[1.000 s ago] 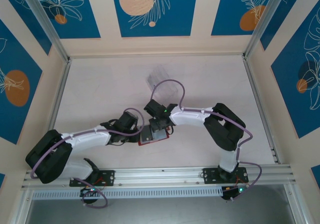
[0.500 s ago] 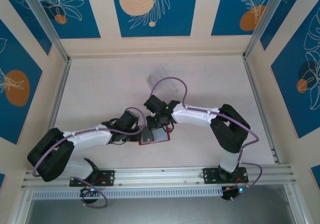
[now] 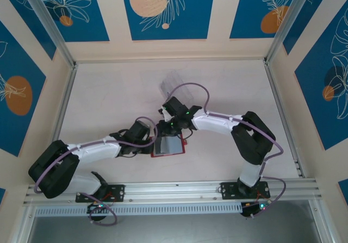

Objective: Put the credit cards into the card holder
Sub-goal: Flip over the card slot in the card holder.

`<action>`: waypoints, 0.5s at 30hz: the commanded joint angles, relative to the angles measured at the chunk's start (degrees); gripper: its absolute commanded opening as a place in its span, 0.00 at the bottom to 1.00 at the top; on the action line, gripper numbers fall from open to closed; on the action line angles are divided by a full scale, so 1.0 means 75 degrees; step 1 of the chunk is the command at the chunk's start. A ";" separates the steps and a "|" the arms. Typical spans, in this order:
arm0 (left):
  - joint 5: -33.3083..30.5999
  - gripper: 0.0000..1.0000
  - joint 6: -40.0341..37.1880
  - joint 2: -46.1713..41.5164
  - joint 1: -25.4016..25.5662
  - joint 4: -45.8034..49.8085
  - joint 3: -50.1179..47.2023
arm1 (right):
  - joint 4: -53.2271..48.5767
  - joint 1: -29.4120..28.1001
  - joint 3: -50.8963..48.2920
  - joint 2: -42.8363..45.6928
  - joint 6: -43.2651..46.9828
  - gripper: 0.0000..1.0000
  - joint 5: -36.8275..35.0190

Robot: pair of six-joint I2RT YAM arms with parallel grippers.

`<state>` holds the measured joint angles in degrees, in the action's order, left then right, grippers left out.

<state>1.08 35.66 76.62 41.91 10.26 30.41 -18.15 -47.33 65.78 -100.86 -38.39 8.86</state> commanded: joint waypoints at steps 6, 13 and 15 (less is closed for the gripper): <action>-0.0191 0.27 0.0131 -0.0307 0.0037 0.0157 -0.0232 | -0.0019 0.0460 -0.0440 0.1191 0.0319 0.39 0.0752; -0.0237 0.29 0.0156 -0.0534 0.0035 0.0418 -0.0190 | -0.0119 0.0605 -0.0961 0.1272 0.0263 0.26 0.0262; -0.0282 0.31 0.0146 -0.0729 0.0023 0.0597 -0.0171 | -0.0065 0.0510 -0.0962 0.1041 0.0244 0.21 0.0243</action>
<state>0.32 36.12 73.47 41.91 11.84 29.34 -17.63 -42.63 59.22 -91.39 -36.82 10.98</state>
